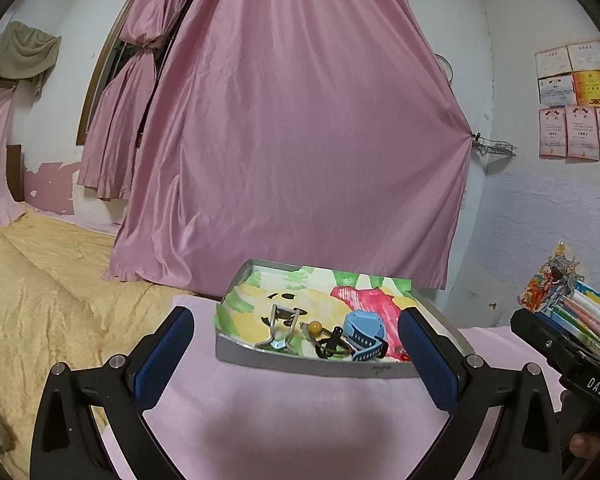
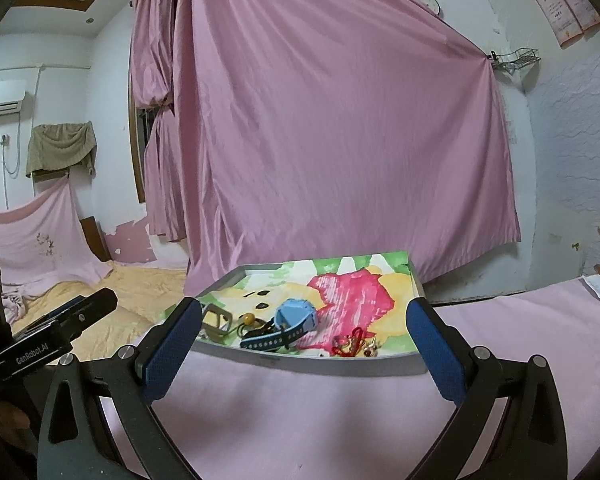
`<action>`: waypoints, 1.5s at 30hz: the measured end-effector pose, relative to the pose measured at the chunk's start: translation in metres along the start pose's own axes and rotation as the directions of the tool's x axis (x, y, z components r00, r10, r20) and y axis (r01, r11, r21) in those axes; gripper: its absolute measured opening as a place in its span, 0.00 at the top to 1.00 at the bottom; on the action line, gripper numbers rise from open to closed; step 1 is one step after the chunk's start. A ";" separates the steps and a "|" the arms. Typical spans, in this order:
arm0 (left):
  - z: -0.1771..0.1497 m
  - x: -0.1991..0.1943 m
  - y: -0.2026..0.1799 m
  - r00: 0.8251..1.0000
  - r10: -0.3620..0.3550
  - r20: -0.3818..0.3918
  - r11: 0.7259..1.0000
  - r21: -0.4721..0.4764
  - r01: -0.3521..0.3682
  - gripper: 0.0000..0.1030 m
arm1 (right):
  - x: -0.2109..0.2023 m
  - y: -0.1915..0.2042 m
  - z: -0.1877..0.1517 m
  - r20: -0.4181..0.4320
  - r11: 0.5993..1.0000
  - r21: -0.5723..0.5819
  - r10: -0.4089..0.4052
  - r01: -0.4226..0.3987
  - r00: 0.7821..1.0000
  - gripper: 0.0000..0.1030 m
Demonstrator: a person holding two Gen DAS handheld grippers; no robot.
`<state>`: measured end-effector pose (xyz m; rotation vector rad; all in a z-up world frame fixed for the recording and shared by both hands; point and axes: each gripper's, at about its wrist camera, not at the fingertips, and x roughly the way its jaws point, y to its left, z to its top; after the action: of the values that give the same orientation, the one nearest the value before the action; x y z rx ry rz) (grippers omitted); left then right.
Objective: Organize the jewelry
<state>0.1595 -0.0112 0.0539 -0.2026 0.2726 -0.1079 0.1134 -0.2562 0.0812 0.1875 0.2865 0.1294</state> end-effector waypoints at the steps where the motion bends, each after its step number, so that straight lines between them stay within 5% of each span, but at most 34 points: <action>1: -0.001 -0.004 0.001 1.000 0.000 0.003 1.000 -0.001 0.000 0.01 | -0.004 0.001 -0.002 0.002 1.000 -0.001 0.000 0.000 1.000 0.03; 26: -0.034 -0.108 0.017 0.998 0.062 0.009 0.996 0.058 -0.063 0.00 | -0.104 0.031 -0.036 0.004 1.000 -0.006 0.003 -0.003 1.000 0.03; 45: -0.053 -0.133 0.012 0.998 0.066 -0.016 0.994 0.086 -0.064 0.00 | -0.145 0.025 -0.061 -0.010 0.999 0.000 -0.032 0.032 0.999 0.02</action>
<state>0.0187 0.0085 0.0355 -0.1077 0.2921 -0.0565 -0.0446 -0.2434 0.0676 0.1823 0.2995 0.0989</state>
